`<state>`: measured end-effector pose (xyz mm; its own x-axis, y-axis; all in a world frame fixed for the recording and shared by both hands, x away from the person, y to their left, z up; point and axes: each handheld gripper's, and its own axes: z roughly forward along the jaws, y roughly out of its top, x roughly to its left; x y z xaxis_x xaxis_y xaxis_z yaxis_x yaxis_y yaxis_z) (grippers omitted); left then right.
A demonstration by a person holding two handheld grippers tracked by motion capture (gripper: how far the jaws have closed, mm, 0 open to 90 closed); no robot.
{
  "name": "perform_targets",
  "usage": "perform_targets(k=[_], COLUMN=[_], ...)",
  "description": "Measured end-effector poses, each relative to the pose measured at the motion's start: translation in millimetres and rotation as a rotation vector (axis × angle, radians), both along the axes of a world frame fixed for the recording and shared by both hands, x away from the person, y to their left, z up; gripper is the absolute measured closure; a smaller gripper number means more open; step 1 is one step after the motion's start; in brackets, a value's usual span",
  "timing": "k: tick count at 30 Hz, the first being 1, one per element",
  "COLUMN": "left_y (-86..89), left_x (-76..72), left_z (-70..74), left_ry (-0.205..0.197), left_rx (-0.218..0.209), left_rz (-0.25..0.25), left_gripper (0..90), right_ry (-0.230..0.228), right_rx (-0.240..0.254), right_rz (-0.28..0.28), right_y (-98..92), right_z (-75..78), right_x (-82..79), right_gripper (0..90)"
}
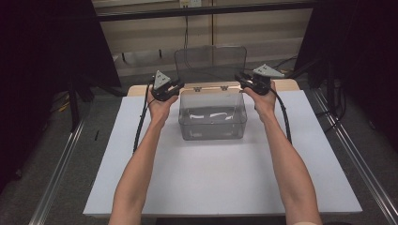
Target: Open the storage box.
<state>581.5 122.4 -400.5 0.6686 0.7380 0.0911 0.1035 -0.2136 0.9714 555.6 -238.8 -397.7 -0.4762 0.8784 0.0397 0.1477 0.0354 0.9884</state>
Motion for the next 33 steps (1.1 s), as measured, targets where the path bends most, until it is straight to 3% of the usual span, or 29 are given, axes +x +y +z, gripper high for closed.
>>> perform_targets(k=[2,10,15,23,28,33], left_y=[0.4,-1.4,-0.4,-0.9,-0.7,-4.1], left_x=[1.1,3.7,4.7,7.2,8.9,10.3], left_z=[-0.1,-3.7,-4.5,-6.3,-6.8,-9.1], left_ry=[0.0,0.012,0.013,0.018,0.026,0.041], left_rx=[0.02,0.012,0.032,0.026,0.024,0.008], left_rz=[-0.003,0.0,0.005,0.017,0.014,0.027], left_gripper=[73.3,73.7,76.6,78.3,76.9,73.6], right_ry=[0.003,0.005,0.01,0.059,0.071,0.085], right_rx=[0.003,0.01,0.014,0.008,0.044,0.051], right_rz=[-0.001,0.001,-0.002,0.006,0.004,-0.009], right_y=[-0.4,-1.0,-1.0,-2.2,-2.9,-1.9], right_z=[-1.0,-2.5,-4.5,-14.6,-17.4,-15.2], right_x=[0.4,2.6,3.7,8.2,10.6,12.5], right_gripper=[70.3,70.9,70.8,70.9,71.2,70.7])
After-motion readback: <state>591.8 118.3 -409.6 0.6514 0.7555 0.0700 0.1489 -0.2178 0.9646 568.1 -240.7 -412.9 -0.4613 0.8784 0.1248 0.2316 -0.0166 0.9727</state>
